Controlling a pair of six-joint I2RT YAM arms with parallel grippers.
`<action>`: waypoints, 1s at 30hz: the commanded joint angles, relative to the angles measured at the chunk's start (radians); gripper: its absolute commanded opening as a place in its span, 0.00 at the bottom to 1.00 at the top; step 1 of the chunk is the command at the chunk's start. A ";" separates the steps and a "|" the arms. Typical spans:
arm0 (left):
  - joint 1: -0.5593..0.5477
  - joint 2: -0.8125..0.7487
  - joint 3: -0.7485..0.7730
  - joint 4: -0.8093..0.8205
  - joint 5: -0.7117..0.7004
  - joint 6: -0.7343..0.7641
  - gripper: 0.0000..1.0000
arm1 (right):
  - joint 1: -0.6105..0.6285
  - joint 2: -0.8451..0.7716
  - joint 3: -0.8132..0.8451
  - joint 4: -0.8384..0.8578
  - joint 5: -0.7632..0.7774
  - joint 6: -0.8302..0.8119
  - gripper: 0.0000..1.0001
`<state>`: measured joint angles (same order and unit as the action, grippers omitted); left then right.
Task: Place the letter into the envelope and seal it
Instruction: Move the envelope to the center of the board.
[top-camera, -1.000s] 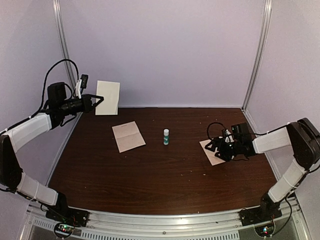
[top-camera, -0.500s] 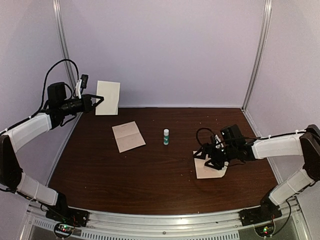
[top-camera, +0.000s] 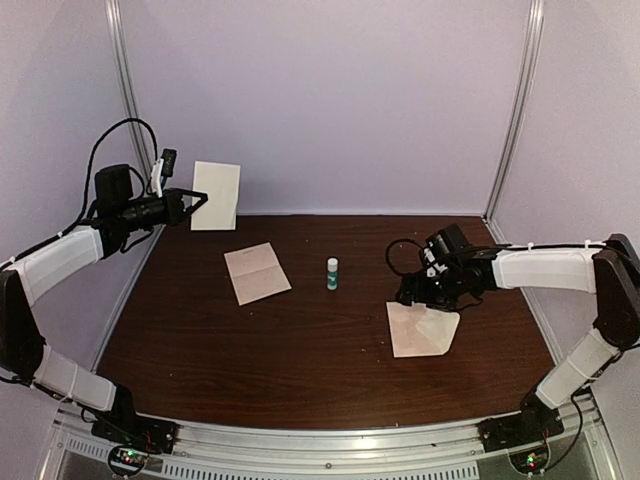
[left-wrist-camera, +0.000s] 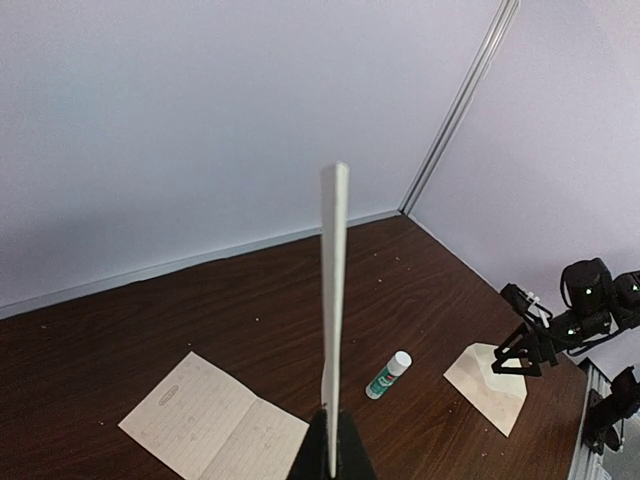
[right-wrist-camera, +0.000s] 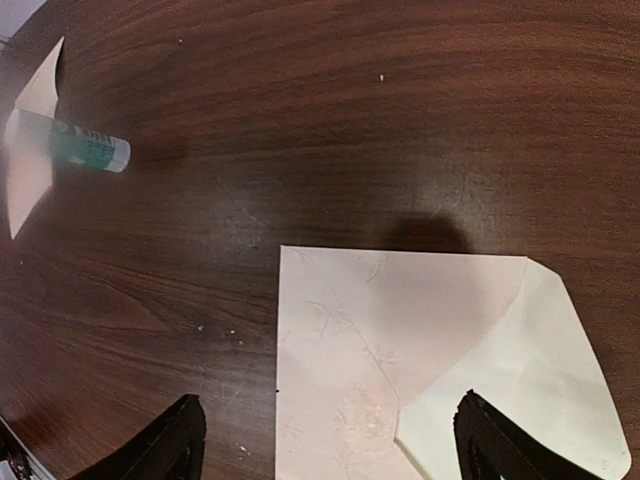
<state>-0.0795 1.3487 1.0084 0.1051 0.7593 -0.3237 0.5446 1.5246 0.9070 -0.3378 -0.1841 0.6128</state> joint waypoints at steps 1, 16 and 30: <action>0.000 -0.013 0.022 0.045 0.005 -0.002 0.00 | 0.001 0.035 -0.017 -0.018 0.062 -0.079 0.87; 0.000 -0.017 0.024 0.044 0.014 -0.005 0.00 | 0.026 0.090 -0.114 0.115 -0.048 -0.064 0.86; -0.001 -0.023 0.025 0.045 0.017 -0.005 0.00 | 0.138 0.097 -0.149 0.176 -0.122 0.029 0.84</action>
<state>-0.0795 1.3483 1.0084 0.1051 0.7624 -0.3237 0.6399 1.6108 0.7860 -0.1600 -0.2562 0.5819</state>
